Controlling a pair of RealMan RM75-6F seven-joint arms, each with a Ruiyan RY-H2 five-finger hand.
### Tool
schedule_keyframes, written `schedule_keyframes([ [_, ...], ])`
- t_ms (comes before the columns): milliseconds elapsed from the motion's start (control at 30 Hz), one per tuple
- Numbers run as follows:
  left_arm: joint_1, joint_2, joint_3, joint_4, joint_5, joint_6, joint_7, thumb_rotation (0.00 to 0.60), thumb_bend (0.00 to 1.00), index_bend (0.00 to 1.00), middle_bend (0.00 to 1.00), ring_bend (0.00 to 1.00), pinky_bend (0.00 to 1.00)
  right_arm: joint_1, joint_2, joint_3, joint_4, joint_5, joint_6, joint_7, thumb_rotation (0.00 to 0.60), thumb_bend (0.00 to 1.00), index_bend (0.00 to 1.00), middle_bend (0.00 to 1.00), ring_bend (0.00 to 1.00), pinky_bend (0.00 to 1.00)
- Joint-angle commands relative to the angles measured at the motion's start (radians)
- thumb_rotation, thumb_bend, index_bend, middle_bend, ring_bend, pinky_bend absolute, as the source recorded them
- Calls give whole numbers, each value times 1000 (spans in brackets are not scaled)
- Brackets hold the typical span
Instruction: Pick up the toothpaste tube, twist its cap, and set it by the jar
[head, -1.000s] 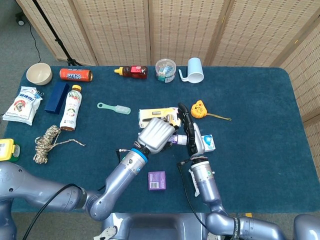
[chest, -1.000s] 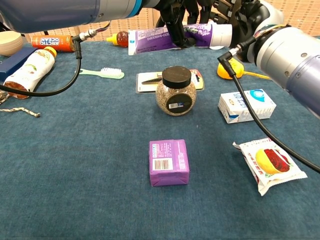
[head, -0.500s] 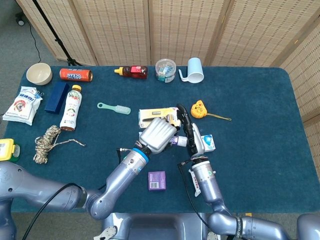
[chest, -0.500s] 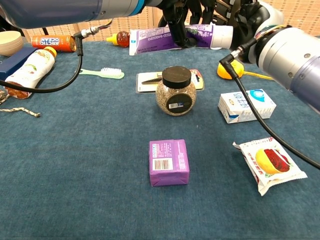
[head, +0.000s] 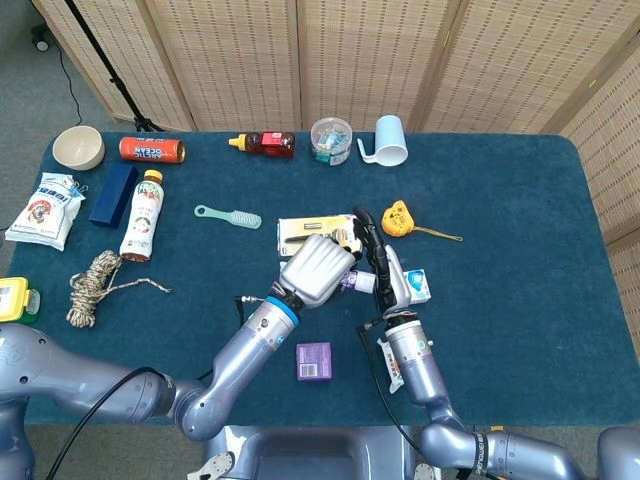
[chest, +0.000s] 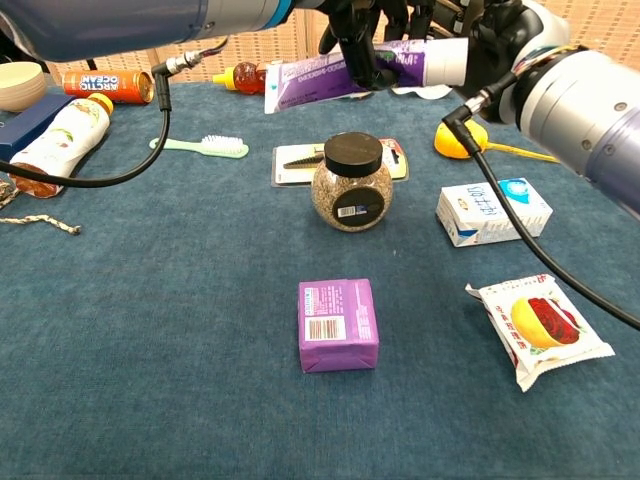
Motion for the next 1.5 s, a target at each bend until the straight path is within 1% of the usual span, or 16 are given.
schedule_keyframes([
  [33,4,-1,1,-4,-3,3,0,600,524,629,575,527,634,1,2,-2,3,-3,-1,0,0,0,0,0,0,0],
  [267,26,17,-5,-24,-2,13,-19,600,530,635,576,525,634,-4,10,-15,17,-5,3,-10,0,0,0,0,0,0],
  [467,56,59,18,-60,28,11,-29,600,530,635,576,523,634,-8,29,-23,19,-19,10,-29,0,0,0,0,0,0],
  [800,124,140,95,-125,97,-12,-49,600,530,635,576,520,634,-20,97,-26,-4,-32,10,-59,0,0,0,0,0,0],
  [1000,151,149,133,-121,111,-27,-59,600,530,626,576,510,634,-30,143,-31,-26,-40,8,-79,0,0,0,0,0,0],
  [1167,167,135,165,-85,96,-53,-59,600,530,597,570,489,634,-38,188,-35,-49,-41,4,-92,0,0,0,0,0,0],
  [1333,170,116,176,-57,79,-65,-53,600,530,562,541,458,634,-44,207,-40,-53,-37,6,-92,0,0,0,0,0,0],
  [1400,171,110,180,-48,68,-74,-51,600,529,534,517,436,634,-47,213,-41,-52,-36,9,-92,0,0,0,0,0,0],
  [1467,171,108,182,-46,60,-81,-48,600,526,475,450,376,629,-48,218,-41,-51,-35,9,-90,0,0,0,0,0,0],
  [1500,170,108,184,-46,56,-85,-46,600,525,437,405,333,607,-49,220,-40,-50,-34,11,-89,0,0,0,0,0,0],
])
